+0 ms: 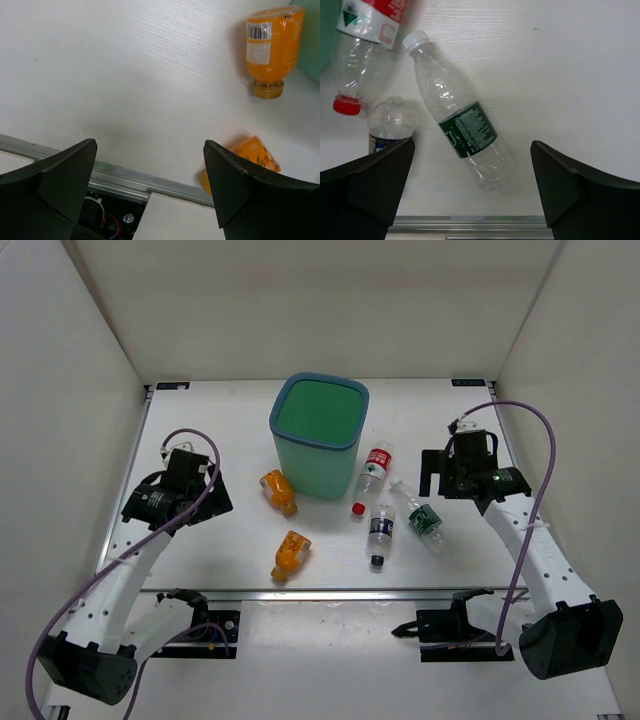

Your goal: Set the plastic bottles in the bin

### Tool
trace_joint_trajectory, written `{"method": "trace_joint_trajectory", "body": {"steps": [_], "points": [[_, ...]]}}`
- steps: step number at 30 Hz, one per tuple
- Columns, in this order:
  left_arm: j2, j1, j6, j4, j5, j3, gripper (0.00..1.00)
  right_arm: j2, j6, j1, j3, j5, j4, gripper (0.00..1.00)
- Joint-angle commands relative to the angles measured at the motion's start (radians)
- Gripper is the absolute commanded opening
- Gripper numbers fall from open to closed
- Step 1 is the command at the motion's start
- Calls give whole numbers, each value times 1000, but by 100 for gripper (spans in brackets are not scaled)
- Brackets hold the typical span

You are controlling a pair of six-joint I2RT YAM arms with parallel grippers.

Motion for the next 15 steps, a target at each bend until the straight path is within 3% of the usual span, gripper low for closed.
{"method": "trace_joint_trajectory", "body": {"steps": [1,4,8,15], "points": [[10,-56,16,-35,-6,0,99,-43,-7,33,-8,-40,4,99],[26,-101,32,-15,15,-10,99,-88,-67,16,-41,-176,53,99],[23,-140,112,31,144,-49,99,-77,-65,-54,-62,-302,61,99],[84,-237,146,156,229,-147,99,-17,-78,13,-120,-253,90,100]]}}
